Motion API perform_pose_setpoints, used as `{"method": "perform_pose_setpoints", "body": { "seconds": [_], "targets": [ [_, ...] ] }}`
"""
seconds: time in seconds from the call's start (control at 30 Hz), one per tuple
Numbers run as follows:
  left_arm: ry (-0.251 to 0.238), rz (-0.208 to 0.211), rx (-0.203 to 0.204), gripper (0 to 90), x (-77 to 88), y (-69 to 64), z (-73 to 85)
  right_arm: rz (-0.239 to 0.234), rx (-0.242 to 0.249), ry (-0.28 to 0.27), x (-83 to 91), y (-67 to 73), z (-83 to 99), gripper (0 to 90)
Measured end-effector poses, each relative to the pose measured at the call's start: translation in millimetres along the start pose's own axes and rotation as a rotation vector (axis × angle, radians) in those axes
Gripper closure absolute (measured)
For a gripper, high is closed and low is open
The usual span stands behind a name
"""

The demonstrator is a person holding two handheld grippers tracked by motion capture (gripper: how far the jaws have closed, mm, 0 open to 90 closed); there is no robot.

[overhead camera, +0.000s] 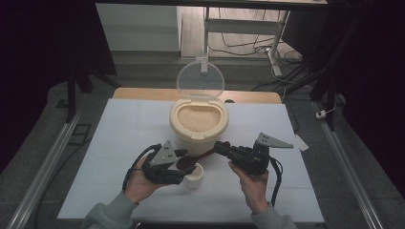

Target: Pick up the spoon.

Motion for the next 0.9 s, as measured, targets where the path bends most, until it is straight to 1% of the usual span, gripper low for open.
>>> {"method": "perform_pose_setpoints", "body": {
  "seconds": [0.17, 0.2, 0.23, 0.27, 0.3, 0.33, 0.37, 0.47, 0.53, 0.63, 0.67, 0.7, 0.77, 0.9],
  "targets": [
    [-0.015, -0.026, 0.05, 34.2, 11.3, 6.6, 14.9, -0.001, 0.004, -0.014, 3.6, -4.3, -4.3, 83.0],
    [-0.016, -0.033, 0.06, 32.9, 13.7, 8.0, 18.9, 0.001, 0.015, -0.018, 5.3, -5.3, -6.4, 83.0],
    [-0.013, -0.039, 0.068, 32.3, 16.3, 9.4, 23.5, 0.0, 0.021, -0.02, 6.0, -5.8, -7.4, 83.0],
    [-0.011, -0.055, 0.086, 31.9, 21.2, 12.5, 33.4, -0.001, 0.025, -0.021, 7.0, -6.3, -8.3, 83.0],
    [-0.011, -0.055, 0.086, 31.5, 21.2, 12.5, 33.4, -0.004, 0.024, -0.025, 8.1, -7.0, -9.3, 83.0],
    [-0.014, -0.065, 0.109, 31.2, 26.4, 15.3, 44.5, -0.005, 0.023, -0.027, 9.1, -7.6, -10.4, 83.0],
    [-0.014, -0.065, 0.109, 30.7, 26.4, 15.3, 44.5, -0.004, 0.024, -0.031, 10.3, -8.4, -11.5, 83.0],
    [-0.016, -0.079, 0.138, 29.7, 34.1, 19.9, 62.3, -0.005, 0.026, -0.043, 14.2, -10.5, -15.0, 83.0],
    [-0.024, -0.087, 0.164, 28.7, 39.2, 23.3, 73.9, -0.002, 0.031, -0.05, 17.0, -11.8, -17.2, 83.0],
    [-0.019, -0.107, 0.199, 27.1, 46.7, 28.8, 91.0, 0.007, 0.034, -0.062, 20.9, -13.9, -20.3, 83.0],
    [-0.012, -0.117, 0.216, 26.7, 51.3, 31.0, 101.0, 0.008, 0.036, -0.065, 22.1, -14.5, -21.1, 83.0],
    [-0.012, -0.117, 0.216, 26.4, 51.3, 31.0, 101.0, 0.008, 0.036, -0.065, 22.1, -14.5, -21.1, 83.0],
    [-0.01, -0.126, 0.231, 25.8, 55.1, 32.1, 109.6, 0.023, 0.046, -0.072, 25.5, -16.8, -23.0, 83.0],
    [-0.003, -0.143, 0.255, 25.4, 60.9, 34.6, 125.4, 0.034, 0.041, -0.084, 30.0, -21.4, -25.7, 83.0]
  ]
}}
Point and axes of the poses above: each handheld gripper's, and its own axes: x roughly backward along the jaws, z roughly out of its underside, y roughly to its left, the point moved 5 cm from there along -x, roughly forward along the jaws, and after that the axes turned 14 degrees about z, right-handed, at the moved point
